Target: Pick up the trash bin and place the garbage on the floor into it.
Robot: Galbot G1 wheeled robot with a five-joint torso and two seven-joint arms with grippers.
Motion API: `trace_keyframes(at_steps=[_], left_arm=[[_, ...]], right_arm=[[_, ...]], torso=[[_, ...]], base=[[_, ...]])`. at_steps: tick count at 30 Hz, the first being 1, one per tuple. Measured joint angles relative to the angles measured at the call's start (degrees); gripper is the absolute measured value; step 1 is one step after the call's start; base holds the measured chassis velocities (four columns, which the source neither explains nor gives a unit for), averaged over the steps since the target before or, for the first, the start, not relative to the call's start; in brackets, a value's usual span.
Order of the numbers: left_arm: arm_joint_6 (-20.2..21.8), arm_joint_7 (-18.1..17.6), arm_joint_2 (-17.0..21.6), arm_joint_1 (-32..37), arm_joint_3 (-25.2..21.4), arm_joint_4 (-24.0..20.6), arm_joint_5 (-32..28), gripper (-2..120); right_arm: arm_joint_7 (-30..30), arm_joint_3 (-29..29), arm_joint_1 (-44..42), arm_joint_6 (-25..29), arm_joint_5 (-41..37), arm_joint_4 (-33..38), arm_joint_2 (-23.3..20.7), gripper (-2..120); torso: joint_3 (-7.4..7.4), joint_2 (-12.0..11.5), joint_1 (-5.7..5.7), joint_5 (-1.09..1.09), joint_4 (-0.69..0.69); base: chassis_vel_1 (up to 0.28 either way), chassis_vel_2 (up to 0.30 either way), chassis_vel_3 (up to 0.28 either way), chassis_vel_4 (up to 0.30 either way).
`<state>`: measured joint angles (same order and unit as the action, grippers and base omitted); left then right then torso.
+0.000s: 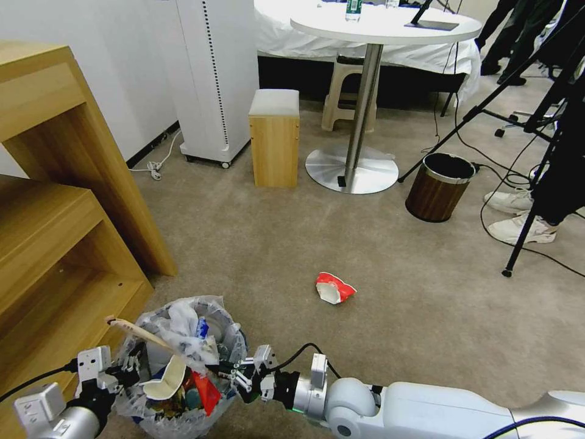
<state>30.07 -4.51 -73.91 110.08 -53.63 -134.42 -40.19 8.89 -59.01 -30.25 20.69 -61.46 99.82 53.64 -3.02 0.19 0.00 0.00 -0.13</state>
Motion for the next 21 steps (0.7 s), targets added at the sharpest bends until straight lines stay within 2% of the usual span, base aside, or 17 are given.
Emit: trace_keyframes(at_steps=[3,4,5,6,7,8,11,13,14,16,17,21], left_arm=[[0.0,0.0,0.17,0.04,-0.11,-0.08,-0.07,1],[0.01,-0.02,0.27,0.09,-0.18,-0.15,-0.12,1],[0.01,-0.02,0.27,0.09,-0.18,-0.15,-0.12,1],[0.04,-0.05,0.24,0.13,-0.19,-0.24,-0.14,1],[0.05,-0.06,0.19,0.15,-0.19,-0.26,-0.14,1],[0.06,-0.07,-0.01,0.18,-0.16,-0.32,-0.09,1],[0.08,-0.09,-0.28,0.23,-0.11,-0.4,0.0,1],[0.1,-0.09,-0.36,0.24,-0.12,-0.43,-0.01,1],[0.1,-0.09,-0.36,0.24,-0.12,-0.43,-0.01,1],[0.13,-0.13,-0.33,0.3,-0.14,-0.19,-0.02,1],[0.13,-0.13,-0.33,0.3,-0.14,-0.19,-0.02,1],[0.6,-0.62,-0.14,-0.2,-0.03,0.77,-0.37,1]], right_arm=[[-0.01,0.63,-0.39,-0.34,-0.32,0.61,-0.38,0],[-0.09,1.01,-0.69,-0.66,-0.52,1.11,-0.75,7],[-0.09,1.01,-0.69,-0.66,-0.52,1.11,-0.75,7],[-0.17,1.25,-0.87,-0.85,-0.57,1.37,-0.97,14],[-0.19,1.35,-0.94,-0.9,-0.58,1.43,-1.03,15],[-0.27,1.54,-1.05,-0.98,-0.6,1.52,-1.12,24],[-0.54,1.66,-1.21,-1.04,-0.63,1.9,-1.17,30],[-0.98,2.0,-1.49,-1.3,-0.71,2.73,-1.33,41],[-0.98,2.0,-1.49,-1.3,-0.71,2.73,-1.33,41],[-1.27,2.12,-1.54,-1.45,-0.72,3.74,-1.55,52],[-1.27,2.12,-1.54,-1.45,-0.72,3.74,-1.55,52],[-2.13,1.47,-1.56,-2.08,-0.45,6.17,-2.01,70]], torso=[[0.0,0.0,0.0,0.0,0.0],[0.0,0.0,0.0,0.0,0.0],[0.0,0.0,0.0,0.0,0.0],[0.0,0.0,0.0,0.0,0.0],[0.0,0.0,0.0,0.0,0.0],[0.0,0.0,0.0,0.0,0.0],[0.0,0.0,0.0,0.0,0.0],[0.0,0.0,0.0,0.0,0.0],[0.0,0.0,0.0,0.0,0.0],[0.0,0.0,0.0,0.01,0.0],[0.0,0.0,0.0,0.01,0.0],[0.0,0.0,0.0,0.0,0.0]], base=[[0.0,0.0,0.0,0.0],[0.0,0.0,0.0,0.0],[0.0,0.0,0.0,0.0],[0.0,0.0,0.0,0.0],[0.0,0.0,0.0,0.0],[0.0,0.0,0.0,0.0],[0.0,0.0,0.0,0.0],[0.0,0.0,0.0,0.0],[0.0,0.0,0.0,0.0],[0.0,0.0,0.0,0.0],[0.0,0.0,0.0,0.0],[0.0,0.0,0.0,0.0]])
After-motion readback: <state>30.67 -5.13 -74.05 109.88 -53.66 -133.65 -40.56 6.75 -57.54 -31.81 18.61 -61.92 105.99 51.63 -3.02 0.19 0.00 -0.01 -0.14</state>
